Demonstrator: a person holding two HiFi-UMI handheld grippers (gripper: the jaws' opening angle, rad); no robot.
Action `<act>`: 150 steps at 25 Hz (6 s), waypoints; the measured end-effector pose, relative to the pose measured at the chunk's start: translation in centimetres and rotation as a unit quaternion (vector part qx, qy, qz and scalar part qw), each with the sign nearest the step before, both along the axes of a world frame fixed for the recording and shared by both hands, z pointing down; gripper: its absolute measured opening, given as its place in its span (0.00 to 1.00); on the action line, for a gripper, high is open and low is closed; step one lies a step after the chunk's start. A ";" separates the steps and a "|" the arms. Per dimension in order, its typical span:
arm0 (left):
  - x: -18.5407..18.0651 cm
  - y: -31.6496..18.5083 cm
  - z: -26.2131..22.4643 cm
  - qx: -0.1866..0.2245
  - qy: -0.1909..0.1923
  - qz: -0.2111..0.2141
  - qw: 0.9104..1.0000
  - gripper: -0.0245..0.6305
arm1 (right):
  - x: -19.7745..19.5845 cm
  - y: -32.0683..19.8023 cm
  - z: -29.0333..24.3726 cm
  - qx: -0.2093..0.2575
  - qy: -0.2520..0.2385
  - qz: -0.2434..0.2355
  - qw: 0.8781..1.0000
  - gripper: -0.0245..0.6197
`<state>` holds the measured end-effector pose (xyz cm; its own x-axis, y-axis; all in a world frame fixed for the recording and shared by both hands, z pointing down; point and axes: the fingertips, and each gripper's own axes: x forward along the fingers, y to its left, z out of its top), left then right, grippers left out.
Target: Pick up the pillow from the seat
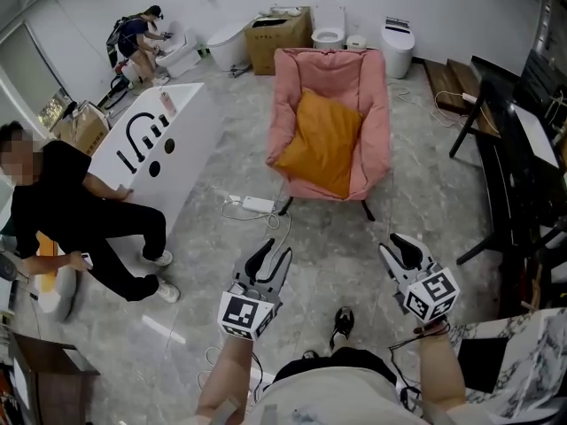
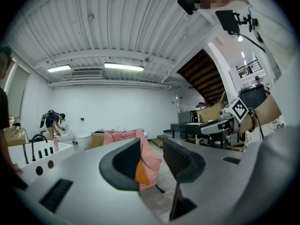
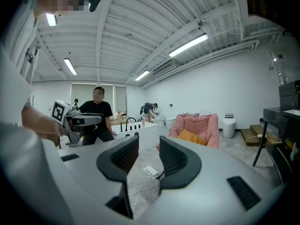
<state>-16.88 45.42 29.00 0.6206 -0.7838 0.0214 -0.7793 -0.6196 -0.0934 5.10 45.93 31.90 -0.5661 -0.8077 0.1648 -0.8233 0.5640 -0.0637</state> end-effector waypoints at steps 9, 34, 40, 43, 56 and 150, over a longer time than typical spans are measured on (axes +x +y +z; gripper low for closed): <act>2.3 -8.6 1.4 -0.026 0.007 -0.035 0.999 0.31 | 2.9 -8.7 1.6 -0.029 -0.007 -0.028 0.999 0.32; 5.7 -23.0 4.0 -0.080 -0.002 -0.043 0.996 0.48 | 5.2 -24.2 4.3 -0.071 -0.022 -0.060 0.995 0.46; 5.7 -30.4 5.3 -0.103 -0.007 -0.014 0.995 0.54 | 4.7 -30.3 5.4 -0.088 -0.021 -0.039 0.995 0.49; 5.6 -34.1 5.9 -0.119 -0.013 0.003 0.993 0.58 | 4.1 -33.4 5.9 -0.101 -0.025 -0.028 0.994 0.51; 3.6 -44.6 9.1 -0.200 -0.021 0.057 0.978 0.69 | 2.4 -42.7 8.6 -0.151 -0.026 0.020 0.988 0.63; 14.0 -75.2 35.8 -0.507 -0.050 -0.004 0.861 0.31 | 8.9 -74.2 35.5 -0.401 -0.210 0.057 0.890 0.14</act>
<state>-2.91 -29.82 64.81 0.5714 -0.3354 0.7490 -0.8029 -0.4172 0.4257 14.02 -28.22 67.42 -0.6361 -0.5818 0.5069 -0.6809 0.1142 -0.7234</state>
